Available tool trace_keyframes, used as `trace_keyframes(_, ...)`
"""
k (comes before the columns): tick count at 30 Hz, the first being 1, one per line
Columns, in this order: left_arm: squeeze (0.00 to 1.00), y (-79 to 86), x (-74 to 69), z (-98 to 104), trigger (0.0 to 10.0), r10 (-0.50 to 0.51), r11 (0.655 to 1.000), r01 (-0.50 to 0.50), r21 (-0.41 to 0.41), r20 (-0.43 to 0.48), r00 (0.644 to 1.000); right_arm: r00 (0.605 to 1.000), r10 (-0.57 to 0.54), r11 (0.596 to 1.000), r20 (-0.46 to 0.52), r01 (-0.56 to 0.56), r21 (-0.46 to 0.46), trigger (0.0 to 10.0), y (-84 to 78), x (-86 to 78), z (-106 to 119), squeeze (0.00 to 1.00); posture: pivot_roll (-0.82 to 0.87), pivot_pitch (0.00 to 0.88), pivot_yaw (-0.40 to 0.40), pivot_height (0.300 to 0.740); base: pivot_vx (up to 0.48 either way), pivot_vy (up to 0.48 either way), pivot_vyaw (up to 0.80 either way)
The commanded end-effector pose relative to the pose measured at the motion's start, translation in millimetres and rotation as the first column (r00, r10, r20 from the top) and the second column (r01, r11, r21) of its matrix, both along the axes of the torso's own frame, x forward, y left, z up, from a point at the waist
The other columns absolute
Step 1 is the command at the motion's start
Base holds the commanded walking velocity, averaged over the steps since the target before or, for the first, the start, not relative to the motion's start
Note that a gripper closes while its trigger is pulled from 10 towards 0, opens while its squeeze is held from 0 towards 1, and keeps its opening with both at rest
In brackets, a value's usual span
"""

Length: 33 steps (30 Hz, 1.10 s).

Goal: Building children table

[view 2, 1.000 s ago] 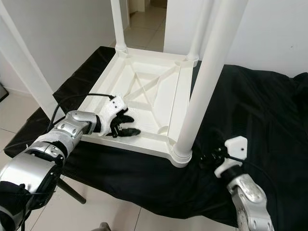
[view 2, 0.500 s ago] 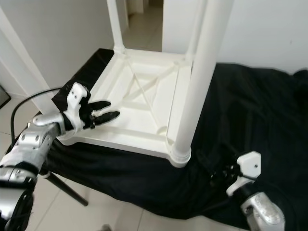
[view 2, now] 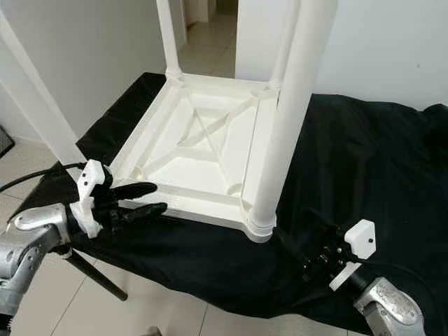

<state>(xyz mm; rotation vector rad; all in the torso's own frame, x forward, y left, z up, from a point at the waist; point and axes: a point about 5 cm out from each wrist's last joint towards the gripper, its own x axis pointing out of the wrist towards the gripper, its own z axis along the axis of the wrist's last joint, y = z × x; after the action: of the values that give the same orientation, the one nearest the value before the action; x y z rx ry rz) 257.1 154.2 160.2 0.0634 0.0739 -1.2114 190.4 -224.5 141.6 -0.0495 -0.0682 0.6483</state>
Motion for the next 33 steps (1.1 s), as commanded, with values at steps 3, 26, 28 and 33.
trace_keyframes(3, 0.0, -15.7, -14.0, -3, 10.0, -0.162, 0.987, 0.162, -0.011, -0.028, 0.986, 0.999, 0.051, 0.999, 0.006, -0.051, 0.007, 10.0, 9.4, 3.5, 2, 0.0, -0.09, 0.0, 0.035, 0.74, 0.0, 0.0, 0.0)
trace_keyframes(26, 0.0, -83.9, -4.5, 10, 10.0, 0.345, 0.928, -0.339, -0.156, 0.009, 0.939, 0.996, 0.021, 0.99, 0.081, -0.031, 0.135, 10.0, 33.9, 65.4, 30, 0.0, -0.06, 0.043, -0.067, 0.74, 0.0, 0.0, 0.0)
trace_keyframes(28, 0.0, -83.9, -4.5, 10, 10.0, 0.345, 0.928, -0.339, -0.156, 0.009, 0.939, 0.996, 0.021, 0.99, 0.081, -0.031, 0.135, 10.0, 33.9, 65.4, 30, 0.0, -0.06, 0.043, -0.067, 0.74, 0.0, 0.0, 0.0)
trace_keyframes(33, 0.0, -90.4, -16.7, 20, 10.0, 0.284, 0.941, -0.263, -0.212, 0.074, 0.956, 0.997, 0.029, 0.999, 0.072, -0.031, 0.039, 10.0, 24.7, 63.1, 28, 0.0, -0.08, 0.046, -0.078, 0.74, 0.0, 0.0, 0.0)
